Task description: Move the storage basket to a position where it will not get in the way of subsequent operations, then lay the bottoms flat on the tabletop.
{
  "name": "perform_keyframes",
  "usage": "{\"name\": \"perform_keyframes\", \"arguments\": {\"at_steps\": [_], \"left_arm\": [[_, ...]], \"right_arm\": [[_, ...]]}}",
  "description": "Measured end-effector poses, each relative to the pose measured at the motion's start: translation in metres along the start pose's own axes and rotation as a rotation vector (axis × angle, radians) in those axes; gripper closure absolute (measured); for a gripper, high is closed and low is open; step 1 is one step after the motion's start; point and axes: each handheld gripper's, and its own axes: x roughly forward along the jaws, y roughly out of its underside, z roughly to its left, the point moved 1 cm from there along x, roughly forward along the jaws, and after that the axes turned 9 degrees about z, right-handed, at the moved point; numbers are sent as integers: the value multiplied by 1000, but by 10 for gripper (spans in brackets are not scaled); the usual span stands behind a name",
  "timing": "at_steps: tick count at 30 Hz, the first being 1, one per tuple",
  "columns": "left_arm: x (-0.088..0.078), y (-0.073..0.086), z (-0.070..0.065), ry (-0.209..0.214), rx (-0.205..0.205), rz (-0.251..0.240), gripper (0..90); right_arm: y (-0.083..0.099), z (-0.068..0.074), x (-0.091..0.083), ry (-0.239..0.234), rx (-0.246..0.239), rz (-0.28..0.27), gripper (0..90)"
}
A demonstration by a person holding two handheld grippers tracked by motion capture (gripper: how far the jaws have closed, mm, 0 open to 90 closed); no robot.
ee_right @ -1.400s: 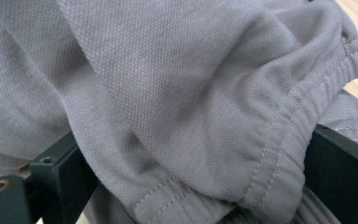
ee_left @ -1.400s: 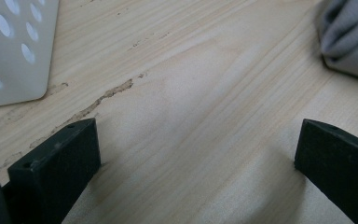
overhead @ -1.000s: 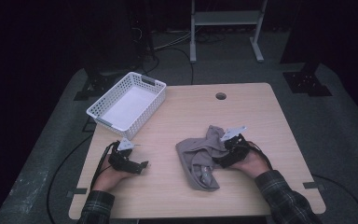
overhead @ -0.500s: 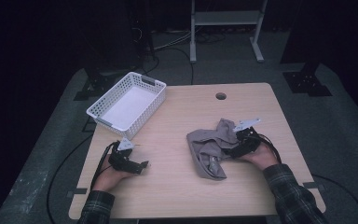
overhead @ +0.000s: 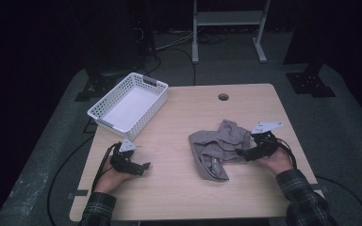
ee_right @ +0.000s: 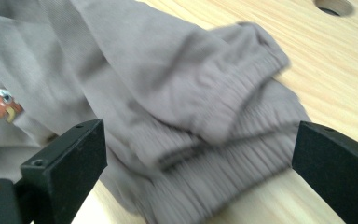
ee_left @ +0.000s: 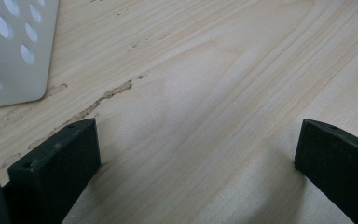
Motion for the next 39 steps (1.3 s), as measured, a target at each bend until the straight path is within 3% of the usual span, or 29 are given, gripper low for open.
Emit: {"name": "perform_keyframes", "arguments": {"at_steps": [6, 12, 23, 34, 36, 39], "left_arm": [[1, -1, -1, 4, 3, 0, 0], [1, -1, -2, 2, 1, 2, 0], [0, -3, -1, 1, 1, 18, 0], [0, -8, 0, -3, -10, 56, 0], [0, -9, -1, -4, -7, 60, 0], [-1, -11, -3, 11, -1, 46, 0]], "right_arm": [[18, -8, -15, 25, 48, -1, 25], [41, -14, -23, 66, 73, 43, 24], [72, -25, -28, 99, 142, 104, 24], [83, -28, -19, 116, 162, 150, 11], [85, -28, -18, 93, 176, 141, 9], [87, -28, -18, 96, 176, 118, 9]]}}
